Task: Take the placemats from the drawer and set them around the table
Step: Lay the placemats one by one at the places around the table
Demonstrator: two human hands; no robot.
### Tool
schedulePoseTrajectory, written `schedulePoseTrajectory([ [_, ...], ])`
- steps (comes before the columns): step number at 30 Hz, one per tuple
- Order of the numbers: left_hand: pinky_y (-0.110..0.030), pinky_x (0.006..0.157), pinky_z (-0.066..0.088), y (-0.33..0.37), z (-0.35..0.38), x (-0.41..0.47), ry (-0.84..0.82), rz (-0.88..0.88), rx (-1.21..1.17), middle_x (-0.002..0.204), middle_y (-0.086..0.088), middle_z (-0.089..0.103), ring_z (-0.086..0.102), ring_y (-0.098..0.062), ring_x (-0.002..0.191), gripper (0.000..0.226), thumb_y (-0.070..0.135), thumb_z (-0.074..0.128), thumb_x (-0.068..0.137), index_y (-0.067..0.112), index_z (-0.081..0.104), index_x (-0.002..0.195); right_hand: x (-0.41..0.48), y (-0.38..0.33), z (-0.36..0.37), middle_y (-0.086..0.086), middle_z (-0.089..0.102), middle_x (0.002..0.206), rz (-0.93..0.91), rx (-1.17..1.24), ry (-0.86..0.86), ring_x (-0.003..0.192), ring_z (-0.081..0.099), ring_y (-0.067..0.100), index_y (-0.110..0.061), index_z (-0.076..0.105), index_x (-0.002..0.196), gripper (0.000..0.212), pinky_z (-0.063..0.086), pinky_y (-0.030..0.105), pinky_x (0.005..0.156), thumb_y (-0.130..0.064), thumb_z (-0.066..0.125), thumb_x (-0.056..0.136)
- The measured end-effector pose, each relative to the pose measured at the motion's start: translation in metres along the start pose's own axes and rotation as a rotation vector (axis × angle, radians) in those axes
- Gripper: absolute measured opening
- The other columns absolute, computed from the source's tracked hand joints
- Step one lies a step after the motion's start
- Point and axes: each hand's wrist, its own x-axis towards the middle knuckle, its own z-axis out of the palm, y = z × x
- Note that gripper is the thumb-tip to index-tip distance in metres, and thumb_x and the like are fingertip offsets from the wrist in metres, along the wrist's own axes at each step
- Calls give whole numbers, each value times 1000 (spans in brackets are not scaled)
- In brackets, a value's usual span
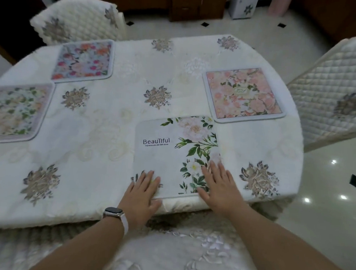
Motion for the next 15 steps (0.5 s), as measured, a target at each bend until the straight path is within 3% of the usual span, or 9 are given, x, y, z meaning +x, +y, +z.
schedulePoseTrajectory([
  [3, -33, 117, 10, 1, -25, -18, -108, -31, -179, 162, 6, 3, 7, -16, 148, 74, 62, 43, 90, 26, 24, 152, -4, 23, -21, 1, -23, 158, 36, 78, -75, 147, -17, 25, -26, -10, 154, 72, -4, 40, 119, -58, 23, 98],
  [5, -28, 115, 17, -6, -37, -32, -121, -65, -196, 159, 9, 22, 22, -11, 144, 83, 78, 39, 78, 31, 37, 147, -4, 32, -42, 3, -4, 163, -14, 81, -112, 149, 3, 28, -21, 9, 154, 66, 15, 44, 120, -48, 33, 98],
  [7, -24, 112, 21, -11, -45, -44, -55, -99, -187, 154, 14, 31, 28, -6, 140, 100, 91, 27, 65, 33, 39, 145, -6, 39, -61, 7, 23, 158, -18, 95, -105, 139, 32, 28, -18, 30, 147, 55, 36, 44, 109, -40, 39, 97],
  [9, -22, 105, 30, -7, -52, -49, 53, -88, -190, 148, 15, 39, 38, -6, 132, 91, 84, 25, 69, 32, 40, 143, -11, 43, -75, 5, 41, 144, 17, 122, -60, 122, 48, 24, -20, 38, 141, 50, 45, 43, 97, -41, 40, 96],
  [12, -19, 96, 34, 9, -67, -49, 173, -6, -183, 143, 15, 43, 45, -6, 125, 76, 73, 29, 77, 33, 39, 141, -17, 40, -88, 1, 43, 142, 39, 162, -55, 121, 48, 22, -22, 36, 144, 52, 45, 41, 96, -42, 41, 96],
  [15, -21, 103, 31, 20, -79, -36, 231, 86, -139, 146, 11, 41, 41, -10, 131, 75, 69, 32, 82, 30, 39, 145, -25, 30, -103, -2, 37, 150, 70, 229, -42, 131, 42, 21, -24, 31, 148, 55, 40, 40, 103, -43, 41, 97],
])
